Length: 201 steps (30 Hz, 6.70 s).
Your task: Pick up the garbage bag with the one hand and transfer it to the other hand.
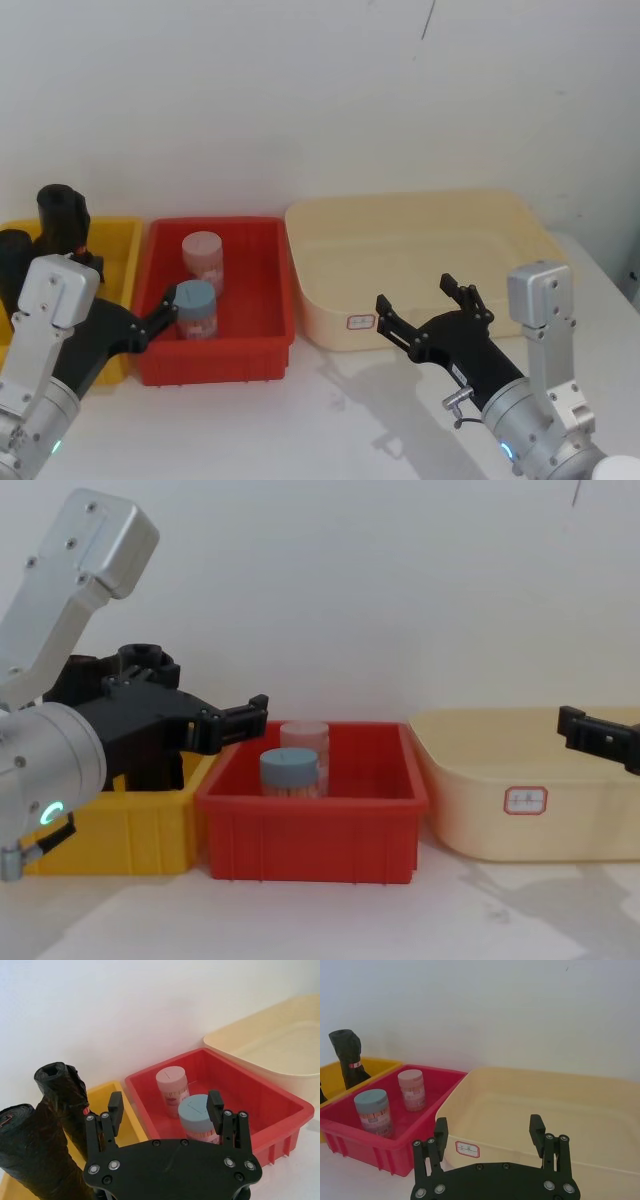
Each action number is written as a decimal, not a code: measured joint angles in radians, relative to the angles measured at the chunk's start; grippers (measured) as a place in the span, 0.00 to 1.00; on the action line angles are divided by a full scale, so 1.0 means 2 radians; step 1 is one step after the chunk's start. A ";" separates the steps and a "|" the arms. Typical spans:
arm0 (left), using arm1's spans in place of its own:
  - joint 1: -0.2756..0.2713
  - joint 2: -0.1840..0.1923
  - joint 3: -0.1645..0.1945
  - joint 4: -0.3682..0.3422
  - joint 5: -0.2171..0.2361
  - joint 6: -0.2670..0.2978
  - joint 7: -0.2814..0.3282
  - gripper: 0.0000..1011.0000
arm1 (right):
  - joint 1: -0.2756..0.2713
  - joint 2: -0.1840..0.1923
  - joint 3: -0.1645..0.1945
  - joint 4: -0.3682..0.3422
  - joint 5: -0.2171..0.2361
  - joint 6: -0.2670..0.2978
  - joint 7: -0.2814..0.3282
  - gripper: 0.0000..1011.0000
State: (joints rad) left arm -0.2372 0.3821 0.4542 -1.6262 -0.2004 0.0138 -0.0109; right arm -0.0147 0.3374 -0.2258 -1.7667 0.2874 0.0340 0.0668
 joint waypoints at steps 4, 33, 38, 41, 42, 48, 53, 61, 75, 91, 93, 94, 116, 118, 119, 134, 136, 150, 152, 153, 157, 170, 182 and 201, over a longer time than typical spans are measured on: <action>0.000 0.000 0.000 0.000 0.000 0.000 0.000 0.99 | 0.000 0.000 0.000 0.000 0.000 0.000 0.000 0.99; 0.000 0.000 0.000 0.000 0.000 0.000 0.000 0.99 | 0.000 0.000 0.000 0.000 0.000 0.000 0.000 0.99; 0.000 0.000 0.000 0.000 0.000 0.000 0.000 0.99 | 0.000 0.000 0.000 0.000 0.000 0.000 0.000 0.99; 0.000 0.000 0.000 0.000 0.000 0.000 0.000 0.99 | 0.000 0.000 0.000 0.000 0.000 0.000 0.000 0.99; 0.000 0.000 0.000 0.000 0.000 0.000 0.000 0.99 | 0.000 0.000 0.000 0.000 0.000 0.000 0.000 0.99; 0.000 0.000 0.000 0.000 0.000 0.000 0.000 0.99 | 0.000 0.000 0.000 0.000 0.000 0.000 0.000 0.99; 0.000 0.000 0.000 0.000 0.000 0.000 0.000 0.99 | 0.000 0.000 0.000 0.000 0.000 0.000 0.000 0.99; 0.009 0.005 -0.007 -0.010 -0.001 0.006 0.000 0.99 | 0.000 0.000 0.000 0.000 0.000 0.000 0.000 0.99; 0.057 0.030 -0.058 -0.056 -0.039 0.042 0.006 0.99 | 0.000 0.000 0.000 0.000 0.000 0.000 0.000 0.99; 0.059 0.028 -0.092 -0.065 -0.068 0.093 0.013 0.99 | 0.000 0.000 0.000 0.000 0.000 0.000 0.000 0.99; 0.056 0.025 -0.095 -0.063 -0.070 0.098 0.016 0.99 | 0.000 0.000 0.000 0.000 0.000 0.000 0.000 0.99; 0.056 0.024 -0.096 -0.062 -0.070 0.099 0.017 0.99 | 0.000 0.000 0.000 0.000 0.000 0.000 0.000 0.99; 0.049 0.010 -0.118 -0.034 -0.073 0.122 0.031 0.99 | 0.000 0.000 0.000 0.000 0.000 0.000 0.000 0.99; 0.046 0.010 -0.119 -0.030 -0.072 0.121 0.028 0.99 | 0.000 0.000 0.000 0.000 0.000 0.000 0.000 0.99; 0.043 0.010 -0.119 -0.025 -0.071 0.121 0.026 0.99 | 0.000 0.000 0.000 0.000 0.000 0.000 0.000 0.99; -0.008 0.008 -0.112 0.032 -0.059 0.105 -0.006 0.99 | 0.000 0.000 0.000 0.000 0.000 0.000 0.000 0.99; -0.012 0.008 -0.111 0.036 -0.058 0.103 -0.009 0.99 | 0.000 0.000 0.000 0.000 0.000 0.000 0.000 0.99; -0.045 0.009 -0.108 0.070 -0.059 0.085 -0.052 0.99 | 0.000 0.000 0.000 0.000 0.000 0.000 0.000 0.99; -0.048 0.009 -0.108 0.074 -0.060 0.083 -0.059 0.96 | 0.000 0.000 0.000 0.000 0.000 0.000 0.000 0.99; -0.050 0.009 -0.108 0.076 -0.061 0.082 -0.062 0.94 | 0.000 0.000 0.000 0.000 0.000 0.000 0.000 0.99; -0.053 0.009 -0.107 0.079 -0.062 0.080 -0.068 0.89 | 0.000 0.000 0.000 0.000 0.000 0.000 0.000 0.99; -0.061 0.008 -0.107 0.088 -0.064 0.074 -0.082 0.54 | 0.000 0.000 0.000 0.000 0.000 0.000 0.000 0.99; -0.063 0.007 -0.107 0.089 -0.065 0.073 -0.085 0.53 | 0.000 0.000 0.000 0.000 0.000 0.000 0.000 0.99; -0.115 0.024 -0.106 0.045 -0.060 0.079 -0.133 0.53 | 0.000 0.000 0.000 0.000 0.000 0.000 0.000 0.99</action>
State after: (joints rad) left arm -0.4680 0.4298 0.2423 -1.5371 -0.3197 0.1726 -0.2774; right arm -0.0147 0.3374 -0.2259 -1.7667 0.2874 0.0340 0.0668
